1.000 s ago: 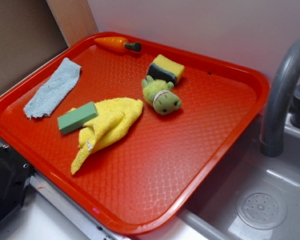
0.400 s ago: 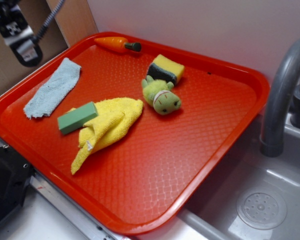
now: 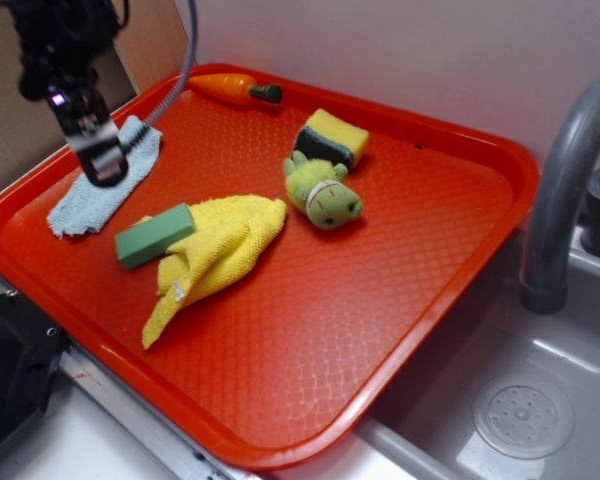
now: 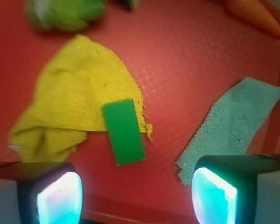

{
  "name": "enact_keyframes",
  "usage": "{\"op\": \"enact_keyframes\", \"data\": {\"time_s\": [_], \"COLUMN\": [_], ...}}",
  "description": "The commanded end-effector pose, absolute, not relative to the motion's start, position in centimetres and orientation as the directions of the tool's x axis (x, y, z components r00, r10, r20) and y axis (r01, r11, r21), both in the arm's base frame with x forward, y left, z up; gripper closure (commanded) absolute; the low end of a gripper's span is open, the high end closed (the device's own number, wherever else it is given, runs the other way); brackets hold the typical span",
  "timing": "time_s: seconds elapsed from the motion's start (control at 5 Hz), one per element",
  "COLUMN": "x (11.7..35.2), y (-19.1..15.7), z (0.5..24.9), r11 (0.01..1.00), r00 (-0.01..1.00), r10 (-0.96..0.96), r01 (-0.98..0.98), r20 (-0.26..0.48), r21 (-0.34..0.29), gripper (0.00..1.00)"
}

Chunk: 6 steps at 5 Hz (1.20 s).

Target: Grab the green block.

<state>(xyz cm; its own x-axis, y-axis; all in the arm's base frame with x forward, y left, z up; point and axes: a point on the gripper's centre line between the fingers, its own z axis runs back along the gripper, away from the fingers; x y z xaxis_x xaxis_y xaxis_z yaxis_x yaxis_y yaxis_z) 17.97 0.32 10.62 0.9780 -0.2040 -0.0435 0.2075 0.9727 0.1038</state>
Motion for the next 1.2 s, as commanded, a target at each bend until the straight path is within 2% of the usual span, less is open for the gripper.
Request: {"op": "enact_keyframes", "data": {"time_s": [0.0,0.4,0.8,1.0], "x": [18.2,17.9,17.8,17.6], "y": [-0.2,-0.1,0.0,-0.2], "z": [6.5,3.1,1.5,1.9], "r11": [0.941,0.929,0.929,0.926], "r00": [0.955,0.937,0.931,0.934], "r10": [-0.259,-0.260,-0.242,-0.258], "r01": [0.283,0.308,0.304,0.312], "r20": [-0.145,-0.233,-0.273,-0.246], "r21": [0.185,0.206,0.212,0.213], "gripper": [0.00,0.00,0.00,1.00]}}
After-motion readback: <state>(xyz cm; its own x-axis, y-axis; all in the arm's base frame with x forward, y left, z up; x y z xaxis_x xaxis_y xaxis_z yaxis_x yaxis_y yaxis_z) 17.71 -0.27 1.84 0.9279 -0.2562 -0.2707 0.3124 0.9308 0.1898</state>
